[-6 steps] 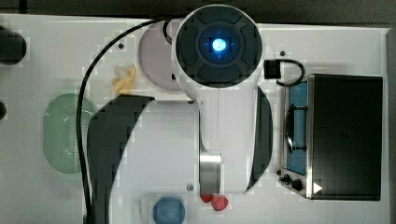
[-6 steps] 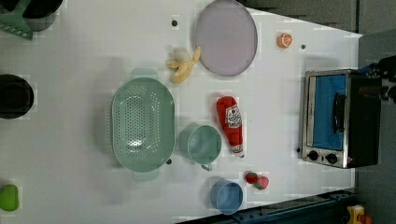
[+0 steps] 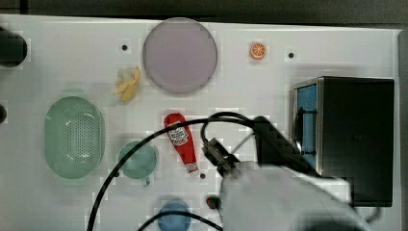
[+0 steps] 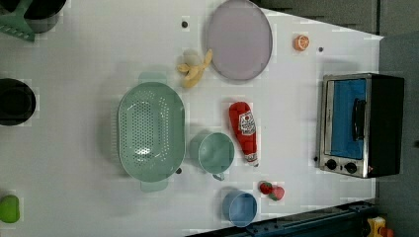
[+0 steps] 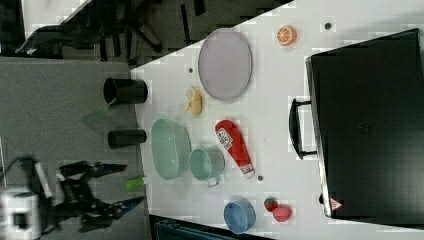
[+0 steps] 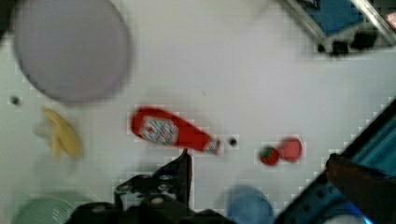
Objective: Flap open oven.
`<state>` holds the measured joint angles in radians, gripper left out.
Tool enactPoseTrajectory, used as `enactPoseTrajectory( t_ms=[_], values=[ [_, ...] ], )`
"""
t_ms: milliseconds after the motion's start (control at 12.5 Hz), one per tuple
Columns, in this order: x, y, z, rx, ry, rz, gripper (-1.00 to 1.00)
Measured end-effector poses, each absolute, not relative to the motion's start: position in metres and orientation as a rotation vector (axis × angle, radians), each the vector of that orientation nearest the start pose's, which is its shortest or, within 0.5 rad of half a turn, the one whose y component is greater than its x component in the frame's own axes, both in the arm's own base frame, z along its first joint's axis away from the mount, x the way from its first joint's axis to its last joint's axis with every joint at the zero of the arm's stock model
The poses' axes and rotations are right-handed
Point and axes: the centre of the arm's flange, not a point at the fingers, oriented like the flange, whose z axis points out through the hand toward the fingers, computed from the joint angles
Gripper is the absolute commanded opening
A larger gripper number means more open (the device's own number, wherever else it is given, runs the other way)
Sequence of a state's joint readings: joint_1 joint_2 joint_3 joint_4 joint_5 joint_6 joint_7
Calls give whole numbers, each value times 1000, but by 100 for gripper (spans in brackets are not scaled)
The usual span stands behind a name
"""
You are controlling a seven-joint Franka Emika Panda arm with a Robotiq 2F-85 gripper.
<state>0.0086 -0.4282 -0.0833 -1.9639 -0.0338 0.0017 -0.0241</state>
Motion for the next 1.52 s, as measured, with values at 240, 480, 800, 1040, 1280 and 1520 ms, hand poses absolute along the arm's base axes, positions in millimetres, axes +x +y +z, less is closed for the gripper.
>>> enactPoseTrajectory(
  t_ms=[240, 480, 800, 1040, 1280, 1520],
  values=[
    [416, -47, 673, -2825, 1286, -162, 15],
    [433, -45, 646, -2854, 1297, -69, -57],
    [443, -43, 598, -2892, 1311, 81, -65],
    [441, -48, 580, -2943, 1216, 113, -65],
    [454, -69, 570, -2999, 1004, -3, -65],
    [461, -115, 547, -3054, 799, -110, -65]
  ],
)
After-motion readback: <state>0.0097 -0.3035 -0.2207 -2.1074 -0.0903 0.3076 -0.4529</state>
